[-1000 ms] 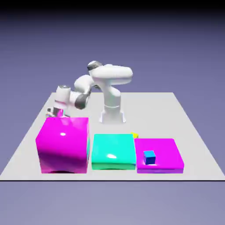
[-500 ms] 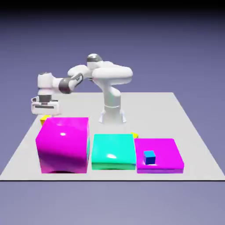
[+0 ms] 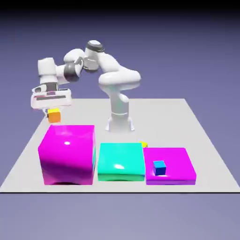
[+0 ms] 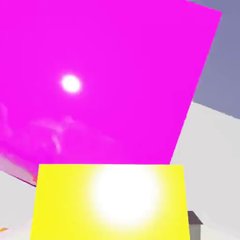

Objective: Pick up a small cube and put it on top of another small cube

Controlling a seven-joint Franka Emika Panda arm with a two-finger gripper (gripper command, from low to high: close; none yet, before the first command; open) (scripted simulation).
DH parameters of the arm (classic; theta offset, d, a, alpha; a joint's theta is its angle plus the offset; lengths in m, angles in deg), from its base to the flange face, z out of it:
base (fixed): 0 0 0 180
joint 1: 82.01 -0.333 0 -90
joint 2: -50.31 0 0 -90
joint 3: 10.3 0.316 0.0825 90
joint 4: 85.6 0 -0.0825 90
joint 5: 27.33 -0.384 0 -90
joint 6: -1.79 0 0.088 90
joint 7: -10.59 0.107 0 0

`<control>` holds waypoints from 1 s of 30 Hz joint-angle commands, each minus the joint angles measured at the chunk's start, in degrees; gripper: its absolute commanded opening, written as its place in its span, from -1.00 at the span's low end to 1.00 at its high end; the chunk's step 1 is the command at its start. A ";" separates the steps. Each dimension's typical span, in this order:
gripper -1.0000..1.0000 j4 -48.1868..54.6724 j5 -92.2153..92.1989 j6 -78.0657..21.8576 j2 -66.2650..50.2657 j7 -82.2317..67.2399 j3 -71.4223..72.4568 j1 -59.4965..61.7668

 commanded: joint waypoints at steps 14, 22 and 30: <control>-1.00 -4.81 -27.56 10.17 -18.12 -34.81 16.84 -11.71; -1.00 -15.38 -42.66 15.62 -32.85 -54.75 26.01 -20.64; -1.00 -25.60 -53.09 19.29 -44.80 -68.80 32.27 -27.75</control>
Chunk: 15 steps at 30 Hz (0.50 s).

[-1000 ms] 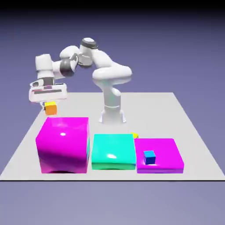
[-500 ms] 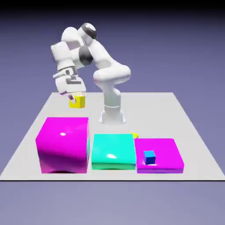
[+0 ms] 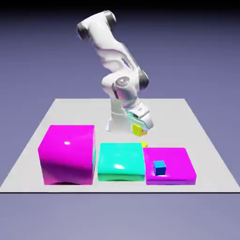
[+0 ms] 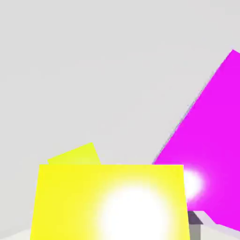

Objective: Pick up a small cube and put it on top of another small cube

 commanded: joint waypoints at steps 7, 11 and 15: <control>-1.00 0.28 -14.99 6.58 -8.23 -10.44 -4.75 -10.70; -1.00 0.47 -24.95 10.93 -13.72 -17.37 -7.91 -17.83; -1.00 0.65 -34.92 15.28 -19.21 -24.30 -11.08 -24.96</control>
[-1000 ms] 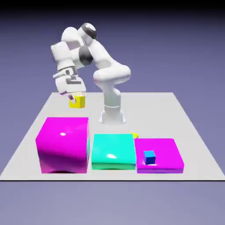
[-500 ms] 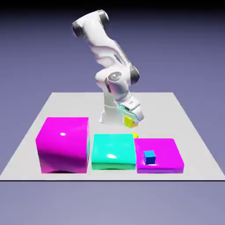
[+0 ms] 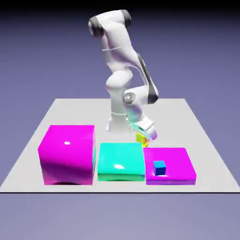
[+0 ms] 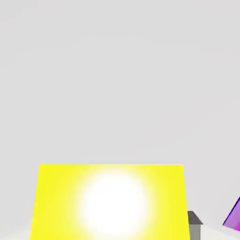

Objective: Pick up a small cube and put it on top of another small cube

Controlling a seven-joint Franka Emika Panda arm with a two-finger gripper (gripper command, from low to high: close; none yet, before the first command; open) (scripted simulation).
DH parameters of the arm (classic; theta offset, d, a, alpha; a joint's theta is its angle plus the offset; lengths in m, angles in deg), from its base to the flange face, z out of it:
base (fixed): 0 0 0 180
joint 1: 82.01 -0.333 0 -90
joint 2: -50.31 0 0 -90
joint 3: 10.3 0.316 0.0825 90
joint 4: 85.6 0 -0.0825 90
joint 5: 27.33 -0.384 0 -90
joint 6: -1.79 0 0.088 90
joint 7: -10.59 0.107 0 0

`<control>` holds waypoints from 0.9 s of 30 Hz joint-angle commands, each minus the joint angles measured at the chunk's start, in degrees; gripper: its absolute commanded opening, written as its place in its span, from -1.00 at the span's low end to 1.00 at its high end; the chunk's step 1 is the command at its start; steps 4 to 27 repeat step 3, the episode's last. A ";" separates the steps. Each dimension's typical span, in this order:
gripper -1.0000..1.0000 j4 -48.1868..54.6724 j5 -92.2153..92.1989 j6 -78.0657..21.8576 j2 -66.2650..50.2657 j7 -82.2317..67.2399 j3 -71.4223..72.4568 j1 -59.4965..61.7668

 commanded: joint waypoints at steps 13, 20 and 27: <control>1.00 0.01 -0.31 0.17 -0.17 -0.21 -0.10 -0.23; 1.00 0.01 -0.31 0.17 -0.17 -0.21 -0.10 -0.23; 1.00 0.01 -0.31 0.17 -0.17 -0.21 -0.10 -0.23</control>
